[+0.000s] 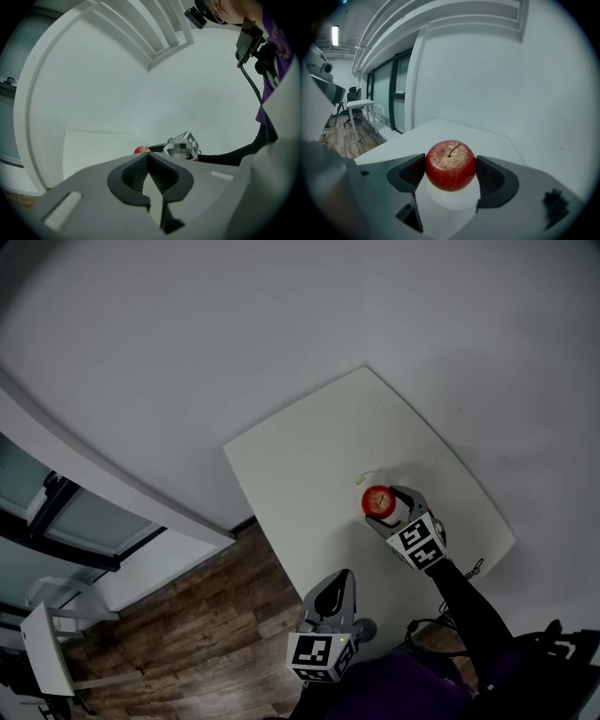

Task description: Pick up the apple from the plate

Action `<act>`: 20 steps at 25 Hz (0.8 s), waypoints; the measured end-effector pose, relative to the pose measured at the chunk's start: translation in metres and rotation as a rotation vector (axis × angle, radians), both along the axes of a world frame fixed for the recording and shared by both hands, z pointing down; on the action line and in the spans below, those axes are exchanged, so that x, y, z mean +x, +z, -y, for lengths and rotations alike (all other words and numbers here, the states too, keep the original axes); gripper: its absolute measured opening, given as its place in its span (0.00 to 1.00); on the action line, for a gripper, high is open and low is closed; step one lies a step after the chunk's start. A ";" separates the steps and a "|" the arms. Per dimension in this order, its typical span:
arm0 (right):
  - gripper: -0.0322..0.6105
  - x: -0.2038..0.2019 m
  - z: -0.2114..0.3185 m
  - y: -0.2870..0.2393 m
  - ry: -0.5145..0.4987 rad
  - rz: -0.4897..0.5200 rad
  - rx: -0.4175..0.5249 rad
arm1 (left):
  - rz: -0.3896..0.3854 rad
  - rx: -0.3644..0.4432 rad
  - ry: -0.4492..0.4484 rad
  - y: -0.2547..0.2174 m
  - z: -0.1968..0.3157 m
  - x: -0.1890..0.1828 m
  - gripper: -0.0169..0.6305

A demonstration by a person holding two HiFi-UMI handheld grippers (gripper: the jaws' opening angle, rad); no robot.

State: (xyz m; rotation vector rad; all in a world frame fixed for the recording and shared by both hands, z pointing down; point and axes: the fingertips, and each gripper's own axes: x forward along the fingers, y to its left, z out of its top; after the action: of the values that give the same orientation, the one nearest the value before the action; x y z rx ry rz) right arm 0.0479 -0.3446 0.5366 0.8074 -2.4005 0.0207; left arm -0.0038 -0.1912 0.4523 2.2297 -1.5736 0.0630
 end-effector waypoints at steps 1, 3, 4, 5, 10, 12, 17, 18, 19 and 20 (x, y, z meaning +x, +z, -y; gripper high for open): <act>0.58 0.002 -0.004 -0.002 0.002 -0.008 0.013 | 0.000 0.001 0.001 0.000 0.000 0.000 0.04; 0.58 0.005 -0.016 -0.004 -0.001 -0.020 0.038 | 0.002 0.001 0.004 0.000 -0.002 0.002 0.04; 0.58 0.007 -0.023 -0.006 -0.001 -0.020 0.044 | 0.003 0.002 0.007 0.000 -0.002 0.003 0.04; 0.58 0.008 -0.029 -0.007 0.003 -0.019 0.045 | 0.004 0.003 0.009 -0.001 -0.002 0.004 0.04; 0.58 0.014 -0.067 0.003 0.035 -0.003 -0.004 | -0.012 0.019 0.010 -0.010 -0.003 0.003 0.04; 0.58 0.017 -0.078 0.010 0.046 -0.004 -0.029 | -0.017 0.027 0.007 -0.014 -0.002 0.002 0.04; 0.58 0.021 -0.105 0.019 0.084 0.021 -0.097 | -0.020 0.043 0.010 -0.021 -0.009 0.000 0.04; 0.58 0.022 -0.111 0.019 0.086 0.018 -0.102 | -0.022 0.046 0.011 -0.024 -0.013 0.000 0.04; 0.58 0.023 -0.116 0.020 0.087 0.013 -0.106 | -0.024 0.049 0.011 -0.025 -0.016 0.000 0.04; 0.58 0.023 -0.119 0.021 0.087 0.010 -0.110 | -0.025 0.050 0.010 -0.026 -0.017 -0.001 0.04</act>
State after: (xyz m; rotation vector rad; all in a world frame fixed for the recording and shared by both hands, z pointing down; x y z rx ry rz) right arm 0.0707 -0.2260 0.5576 0.8616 -2.3490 0.1901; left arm -0.0051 -0.1744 0.4262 2.2673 -1.5675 -0.0021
